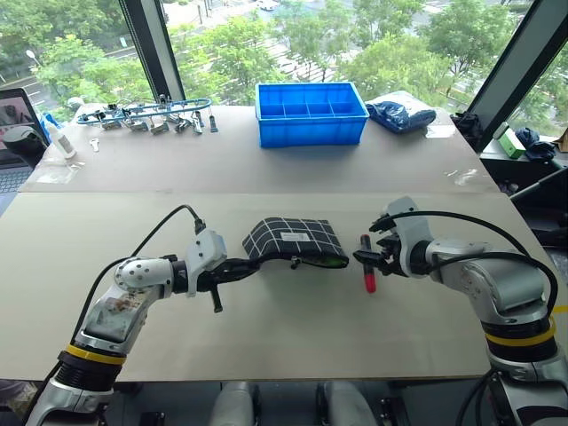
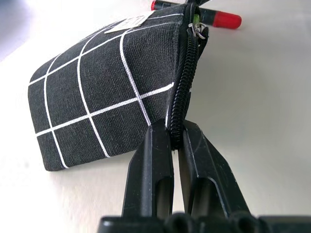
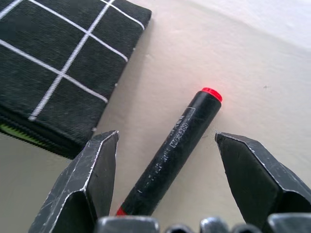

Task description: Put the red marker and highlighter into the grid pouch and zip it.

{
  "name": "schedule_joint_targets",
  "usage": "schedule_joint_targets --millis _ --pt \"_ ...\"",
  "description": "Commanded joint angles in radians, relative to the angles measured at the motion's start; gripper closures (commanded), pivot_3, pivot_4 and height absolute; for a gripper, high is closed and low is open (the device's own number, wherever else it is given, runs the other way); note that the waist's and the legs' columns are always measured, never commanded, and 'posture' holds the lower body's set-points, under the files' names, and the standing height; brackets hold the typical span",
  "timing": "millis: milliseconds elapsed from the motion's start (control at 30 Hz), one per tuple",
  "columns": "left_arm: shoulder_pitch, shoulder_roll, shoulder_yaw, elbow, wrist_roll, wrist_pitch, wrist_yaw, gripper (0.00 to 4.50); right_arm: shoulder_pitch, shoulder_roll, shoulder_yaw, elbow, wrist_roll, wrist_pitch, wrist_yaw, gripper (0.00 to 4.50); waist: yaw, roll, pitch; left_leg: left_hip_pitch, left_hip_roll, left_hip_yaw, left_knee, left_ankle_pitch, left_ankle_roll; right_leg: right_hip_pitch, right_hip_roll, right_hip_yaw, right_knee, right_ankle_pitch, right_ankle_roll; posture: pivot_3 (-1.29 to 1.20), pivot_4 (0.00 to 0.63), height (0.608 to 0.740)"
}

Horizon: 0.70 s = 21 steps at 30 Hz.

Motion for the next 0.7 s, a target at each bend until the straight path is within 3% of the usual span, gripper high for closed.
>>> schedule_joint_targets --millis 33,333,533,700 --pt "-0.020 0.016 0.025 -0.030 -0.011 0.040 0.010 4.50 0.015 0.000 -0.005 0.001 -0.022 -0.033 -0.006 0.93 0.000 0.000 0.000 0.000 0.000 0.000 0.000 0.000 0.000 0.000 0.000 0.000 0.000 0.000 0.000 0.00 0.150 0.740" --pt "-0.094 0.074 0.004 -0.064 0.010 0.150 0.008 4.50 0.060 0.023 -0.023 0.001 -0.013 -0.006 -0.003 0.93 0.000 0.000 0.000 0.000 0.000 0.000 0.000 0.000 0.000 0.000 0.001 0.000 0.000 0.000 0.000 0.00 0.150 0.740" --pt "-0.115 0.152 -0.051 -0.048 0.089 0.116 -0.042 4.50 0.075 0.047 -0.032 -0.003 -0.010 0.007 -0.006 0.93 0.000 0.000 0.000 0.000 0.000 0.000 0.000 0.000 0.000 0.000 0.001 0.000 0.000 0.000 0.000 0.00 0.150 0.740" --pt "-0.117 0.211 -0.086 -0.045 0.135 0.074 -0.097 4.50 0.085 0.031 -0.024 -0.021 -0.011 -0.014 0.013 2.29 -0.001 0.000 0.000 0.000 0.001 0.002 -0.001 0.000 0.000 0.000 0.001 0.000 0.000 0.000 0.000 0.00 0.150 0.740"
